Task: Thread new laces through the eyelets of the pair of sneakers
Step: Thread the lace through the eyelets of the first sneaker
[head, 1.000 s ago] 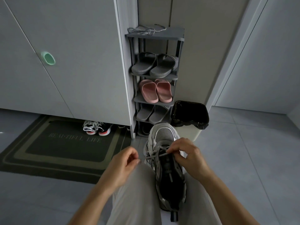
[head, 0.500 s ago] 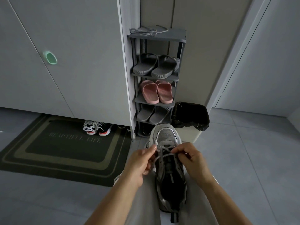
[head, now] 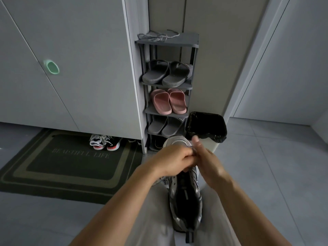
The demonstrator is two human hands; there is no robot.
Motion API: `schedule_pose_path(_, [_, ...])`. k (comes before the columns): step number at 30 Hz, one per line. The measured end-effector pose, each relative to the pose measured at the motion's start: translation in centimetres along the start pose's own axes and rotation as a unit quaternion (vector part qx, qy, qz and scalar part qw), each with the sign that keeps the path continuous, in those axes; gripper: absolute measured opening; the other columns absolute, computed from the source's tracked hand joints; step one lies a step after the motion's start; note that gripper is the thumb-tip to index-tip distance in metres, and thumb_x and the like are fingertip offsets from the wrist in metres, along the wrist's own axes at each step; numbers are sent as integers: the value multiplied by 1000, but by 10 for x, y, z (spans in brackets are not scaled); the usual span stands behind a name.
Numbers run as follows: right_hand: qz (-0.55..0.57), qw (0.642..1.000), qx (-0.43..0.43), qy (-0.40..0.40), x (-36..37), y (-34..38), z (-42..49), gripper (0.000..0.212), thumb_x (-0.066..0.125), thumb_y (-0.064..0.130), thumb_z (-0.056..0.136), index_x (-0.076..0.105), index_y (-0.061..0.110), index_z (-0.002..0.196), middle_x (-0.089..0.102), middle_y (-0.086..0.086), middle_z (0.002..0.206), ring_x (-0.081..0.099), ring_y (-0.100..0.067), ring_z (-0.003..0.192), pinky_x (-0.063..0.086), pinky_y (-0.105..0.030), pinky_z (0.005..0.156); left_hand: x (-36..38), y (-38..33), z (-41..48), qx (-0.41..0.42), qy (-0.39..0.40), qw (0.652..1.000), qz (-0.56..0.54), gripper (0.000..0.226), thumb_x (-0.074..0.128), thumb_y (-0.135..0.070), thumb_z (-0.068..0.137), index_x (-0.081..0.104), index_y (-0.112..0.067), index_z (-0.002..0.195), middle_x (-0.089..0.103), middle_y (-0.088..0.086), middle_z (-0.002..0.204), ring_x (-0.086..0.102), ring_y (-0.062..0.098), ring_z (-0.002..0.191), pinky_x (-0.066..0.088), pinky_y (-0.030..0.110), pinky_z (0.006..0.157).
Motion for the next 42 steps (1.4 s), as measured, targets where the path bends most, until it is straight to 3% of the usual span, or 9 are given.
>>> schedule_pose_path(8, [251, 964, 43, -79, -29, 1, 17, 37, 45, 11, 89, 66, 14, 59, 62, 1, 61, 51, -8, 53, 36, -19, 48, -9, 75, -38, -107, -61, 981, -150, 22, 52, -25, 91, 68, -11, 89, 67, 2, 81, 56, 6, 65, 40, 15, 58])
schedule_pose_path(14, [302, 938, 35, -166, -74, -2, 17, 28, 39, 16, 94, 53, 14, 70, 58, 3, 53, 45, -5, 42, 31, -15, 37, 6, 175, -96, -316, -203, 781, -499, 12, 54, -8, 88, 65, -6, 84, 62, -5, 54, 40, 12, 59, 37, 16, 44])
schedule_pose_path(20, [-68, 996, -26, -58, -14, 9, 11, 29, 42, 12, 96, 61, 12, 74, 50, 3, 53, 41, -1, 43, 33, -11, 45, -40, 114, -60, -200, -271, 911, -237, 20, 55, -42, 86, 61, -23, 86, 62, -3, 85, 56, 9, 76, 43, 25, 73])
schedule_pose_path(23, [-248, 967, -62, 3, 30, 13, 7, 30, 46, 15, 94, 57, 26, 69, 50, 8, 54, 45, 1, 45, 37, -13, 52, -41, 59, -27, -119, -189, 951, -215, 52, 50, -64, 77, 61, -13, 77, 59, 3, 74, 52, 12, 70, 40, 27, 70])
schedule_pose_path(26, [-394, 910, -123, 26, 56, 16, -2, 25, 45, 20, 94, 54, 24, 71, 52, 10, 59, 47, -2, 52, 38, -17, 56, -43, 42, -13, -108, -178, 932, -295, 18, 55, -30, 89, 63, -15, 85, 60, -3, 73, 55, 5, 67, 44, 17, 66])
schedule_pose_path(29, [-411, 897, -163, 7, 59, 17, -9, 19, 50, 23, 92, 64, 11, 85, 62, -2, 72, 55, -17, 66, 46, -30, 67, -59, 45, -16, -92, -260, 878, -390, 19, 45, -18, 95, 63, -14, 90, 49, -3, 60, 44, 2, 47, 41, 13, 46])
schedule_pose_path(32, [-358, 915, -183, -45, 43, 23, -14, 23, 59, 25, 86, 62, 13, 105, 57, 4, 95, 53, -10, 82, 43, -18, 77, -81, 43, -28, -83, -360, 895, -251, 24, 41, -23, 96, 64, -17, 99, 58, -9, 75, 50, -6, 62, 41, 14, 59])
schedule_pose_path(36, [-388, 893, -128, -190, -18, 14, -25, 30, 66, 26, 73, 52, 9, 94, 48, 1, 92, 47, -18, 83, 36, -23, 71, -48, 39, -26, -87, -273, 953, -96, 33, 35, -20, 98, 47, -11, 127, 57, 0, 119, 53, 12, 110, 34, 14, 85])
schedule_pose_path(42, [-425, 899, 35, -97, -29, -22, -32, 34, 67, 38, 75, 47, 15, 90, 49, 2, 90, 48, -13, 76, 33, -16, 59, 9, 38, -30, -64, -188, 973, -114, 5, 49, -12, 92, 53, -11, 90, 60, 2, 75, 54, 14, 69, 43, 28, 69])
Point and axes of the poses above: each hand's wrist, its own z-axis towards the middle knuckle, its own x-axis out of the palm, y = z × x, the point moved 10 cm from there along z, towards the middle knuckle
